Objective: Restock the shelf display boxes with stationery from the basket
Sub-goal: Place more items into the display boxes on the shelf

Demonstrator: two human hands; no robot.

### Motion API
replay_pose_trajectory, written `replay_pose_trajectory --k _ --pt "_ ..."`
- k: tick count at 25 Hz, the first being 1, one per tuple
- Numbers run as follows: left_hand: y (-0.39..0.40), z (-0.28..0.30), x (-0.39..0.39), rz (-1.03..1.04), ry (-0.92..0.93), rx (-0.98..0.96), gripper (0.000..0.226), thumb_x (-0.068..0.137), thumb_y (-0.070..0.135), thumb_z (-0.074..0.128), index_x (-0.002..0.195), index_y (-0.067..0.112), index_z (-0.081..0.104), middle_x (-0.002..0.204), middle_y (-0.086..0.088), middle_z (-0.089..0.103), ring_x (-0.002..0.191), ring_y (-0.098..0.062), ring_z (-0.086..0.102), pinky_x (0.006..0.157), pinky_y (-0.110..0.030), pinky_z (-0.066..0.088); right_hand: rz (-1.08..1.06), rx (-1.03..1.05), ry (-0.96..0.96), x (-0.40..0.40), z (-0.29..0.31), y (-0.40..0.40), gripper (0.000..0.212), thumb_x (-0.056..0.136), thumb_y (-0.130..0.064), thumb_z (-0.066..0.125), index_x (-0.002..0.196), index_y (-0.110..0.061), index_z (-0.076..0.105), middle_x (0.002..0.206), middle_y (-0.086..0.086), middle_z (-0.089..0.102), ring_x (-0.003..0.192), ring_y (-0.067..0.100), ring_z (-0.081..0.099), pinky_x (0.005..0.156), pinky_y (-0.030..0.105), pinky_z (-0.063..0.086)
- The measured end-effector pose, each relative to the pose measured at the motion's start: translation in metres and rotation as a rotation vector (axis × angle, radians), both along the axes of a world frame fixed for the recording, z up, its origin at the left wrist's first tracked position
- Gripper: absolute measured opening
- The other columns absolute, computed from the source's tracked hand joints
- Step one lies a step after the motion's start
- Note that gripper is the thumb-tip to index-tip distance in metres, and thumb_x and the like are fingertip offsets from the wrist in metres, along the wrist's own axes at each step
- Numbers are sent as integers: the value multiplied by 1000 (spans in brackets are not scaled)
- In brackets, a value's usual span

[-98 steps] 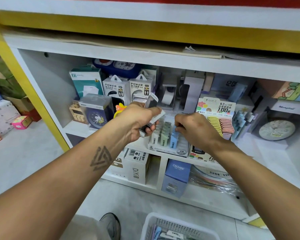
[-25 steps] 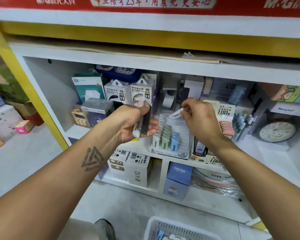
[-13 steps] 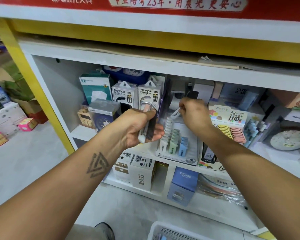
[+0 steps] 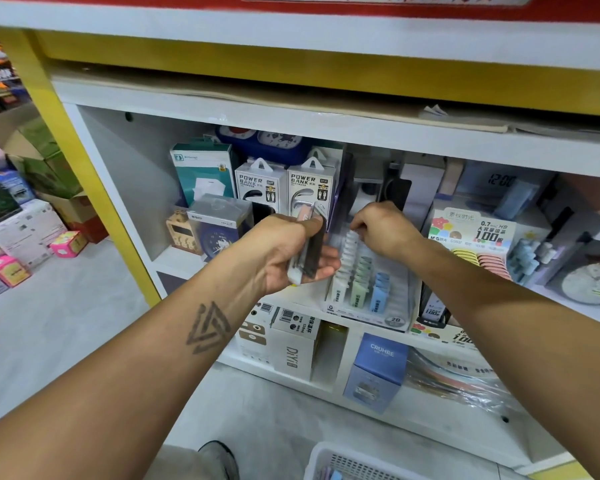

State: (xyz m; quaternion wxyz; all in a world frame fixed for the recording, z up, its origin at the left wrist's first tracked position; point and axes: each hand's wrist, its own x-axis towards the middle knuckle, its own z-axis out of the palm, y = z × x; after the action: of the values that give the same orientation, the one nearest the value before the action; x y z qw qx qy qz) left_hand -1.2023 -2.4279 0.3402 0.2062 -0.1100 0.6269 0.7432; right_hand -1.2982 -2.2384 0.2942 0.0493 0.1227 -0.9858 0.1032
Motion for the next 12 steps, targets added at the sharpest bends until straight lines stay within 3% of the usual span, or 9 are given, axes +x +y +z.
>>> replay_pose_trajectory --k 4,6,8,9,12 --pt "2 1 1 -47 -4 29 35 101 28 53 95 -4 65 77 -21 73 65 -30 73 64 -45 62 -9 -28 -39 8 8 -2 46 91 4 55 131 -16 66 128 6 63 115 25 62 99 27 48" --pt "8 4 5 -99 -21 78 36 100 29 54 106 -6 64 84 -23 74 71 -32 74 65 -46 62 -60 -358 -44 22 20 1 35 95 -4 57 127 -14 68 114 4 69 99 19 67 85 22 50" --pt "17 7 9 -147 -32 106 40 98 32 57 110 -6 64 89 -24 73 72 -32 74 63 -42 62 -88 -944 -242 49 35 6 21 98 -16 62 115 -9 72 91 6 74 70 14 67 60 21 52" --pt "22 8 12 -165 -30 107 40 97 33 57 109 -5 65 90 -24 73 71 -31 74 60 -39 62 -66 -1155 -343 64 40 9 20 97 -21 64 108 -7 74 87 8 75 64 13 66 53 21 50" --pt "38 10 21 -181 -5 75 44 99 40 54 116 0 62 83 -22 73 59 -26 71 43 -27 56 -13 -1216 -364 96 46 23 16 92 -20 71 96 -6 76 84 11 72 65 13 61 53 20 46"
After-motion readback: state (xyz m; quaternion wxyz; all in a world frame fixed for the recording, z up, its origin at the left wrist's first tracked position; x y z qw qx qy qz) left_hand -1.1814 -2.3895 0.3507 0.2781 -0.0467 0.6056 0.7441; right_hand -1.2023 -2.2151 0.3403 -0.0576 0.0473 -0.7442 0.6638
